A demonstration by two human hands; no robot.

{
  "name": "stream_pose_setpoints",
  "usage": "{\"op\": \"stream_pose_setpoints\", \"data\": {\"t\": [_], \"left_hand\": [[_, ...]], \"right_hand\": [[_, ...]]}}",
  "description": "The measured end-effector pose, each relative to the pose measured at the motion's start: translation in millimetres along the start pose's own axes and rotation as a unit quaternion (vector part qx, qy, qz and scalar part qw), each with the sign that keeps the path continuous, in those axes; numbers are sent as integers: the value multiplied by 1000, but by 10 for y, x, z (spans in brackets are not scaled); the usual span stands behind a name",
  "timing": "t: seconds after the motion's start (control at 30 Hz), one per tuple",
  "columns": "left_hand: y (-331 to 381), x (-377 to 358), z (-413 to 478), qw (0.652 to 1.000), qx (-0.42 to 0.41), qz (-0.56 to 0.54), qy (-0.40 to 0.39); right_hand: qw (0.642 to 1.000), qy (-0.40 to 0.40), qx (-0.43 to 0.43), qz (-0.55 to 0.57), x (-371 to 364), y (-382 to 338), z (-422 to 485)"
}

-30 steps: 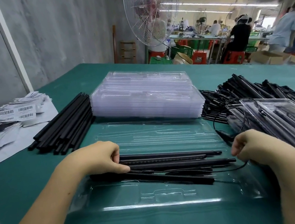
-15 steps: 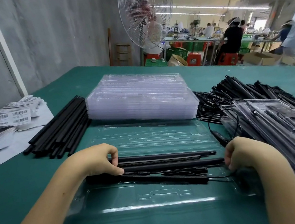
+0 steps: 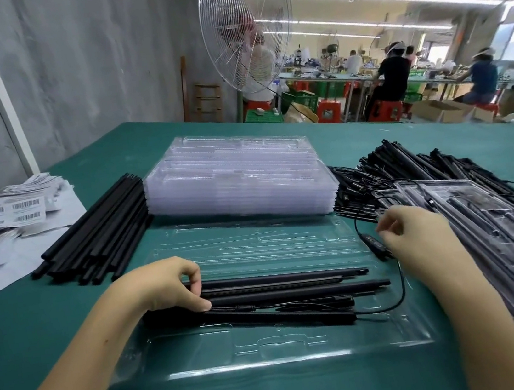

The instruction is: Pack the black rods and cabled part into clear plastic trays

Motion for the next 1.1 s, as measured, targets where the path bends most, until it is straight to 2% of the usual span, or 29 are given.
{"op": "stream_pose_setpoints", "data": {"t": [0.07,0.17,0.37,0.63,0.7,0.77,0.8,0.87,0.93,1.0,1.1], "left_hand": [[-13,-8,1,1000,-9,-2,-12],[-39,-46,-4,999,-17,-10,-36],[4,-48,12,999,-33,-19,-39],[-25,14,-5,999,-39,-15,-32],[-25,14,-6,999,-39,-15,-33],[-20,20,-3,999,-38,-16,-32],[-17,23,-2,999,-38,-15,-31],[-18,26,5,999,-37,-16,-28],[-28,26,13,999,-36,-18,-26],[-28,20,17,999,-36,-21,-28],[-9,18,18,998,-41,-20,-31]], "right_hand": [[999,11,-49,15,-2,115,133],[992,-72,-104,-25,-217,193,377],[966,-156,-132,-157,-626,365,643],[926,-267,-136,-230,-476,230,566],[935,-246,-169,-194,-381,204,533],[954,-187,-156,-173,-259,108,563],[969,-137,-138,-152,-184,58,610],[993,-14,-113,-11,43,-70,645],[986,109,-27,120,356,-264,566],[968,177,78,158,644,-479,375],[955,167,135,204,817,-609,71]]}}
Point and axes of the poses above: each hand's wrist, its own z-axis towards the middle knuckle, its own x-axis out of the back of the hand, y = z × x, the point moved 6 cm from there along z, towards the middle knuckle, and after that the axes turned 5 degrees about z, right-handed, at the moved point
